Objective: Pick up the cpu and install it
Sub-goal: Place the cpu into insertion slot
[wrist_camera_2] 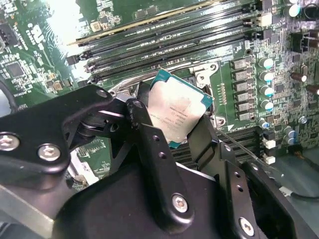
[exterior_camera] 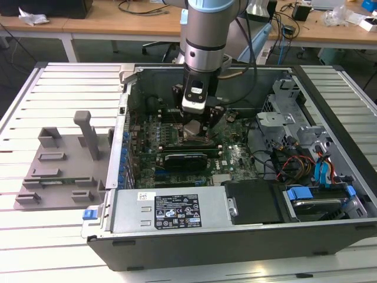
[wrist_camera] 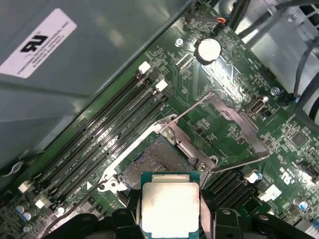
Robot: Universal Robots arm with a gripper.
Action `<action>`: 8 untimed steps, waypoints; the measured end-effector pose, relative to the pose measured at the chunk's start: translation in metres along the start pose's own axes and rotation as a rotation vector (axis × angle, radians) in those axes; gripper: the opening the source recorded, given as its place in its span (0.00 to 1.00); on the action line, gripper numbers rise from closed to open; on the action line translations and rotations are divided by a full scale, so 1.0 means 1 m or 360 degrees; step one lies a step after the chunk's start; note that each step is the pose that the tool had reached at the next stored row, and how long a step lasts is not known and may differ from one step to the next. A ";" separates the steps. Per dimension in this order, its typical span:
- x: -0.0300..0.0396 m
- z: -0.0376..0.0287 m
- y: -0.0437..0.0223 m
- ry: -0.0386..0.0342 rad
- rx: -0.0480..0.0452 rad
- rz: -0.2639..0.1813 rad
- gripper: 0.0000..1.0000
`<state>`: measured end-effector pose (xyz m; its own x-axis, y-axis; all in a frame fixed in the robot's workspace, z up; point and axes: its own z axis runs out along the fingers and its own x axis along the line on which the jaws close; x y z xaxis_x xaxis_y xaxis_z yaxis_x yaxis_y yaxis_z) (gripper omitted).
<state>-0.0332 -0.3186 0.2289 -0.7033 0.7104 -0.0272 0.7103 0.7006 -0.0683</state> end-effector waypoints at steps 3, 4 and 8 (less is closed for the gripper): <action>0.0000 0.0001 0.0000 0.0004 0.0002 0.0069 0.55; 0.0000 0.0001 0.0000 0.0005 0.0003 0.0085 0.55; 0.0000 0.0003 0.0000 0.0013 0.0006 0.0208 0.55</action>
<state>-0.0332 -0.3186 0.2286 -0.6044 0.7962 -0.0277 0.7958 0.6017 -0.0687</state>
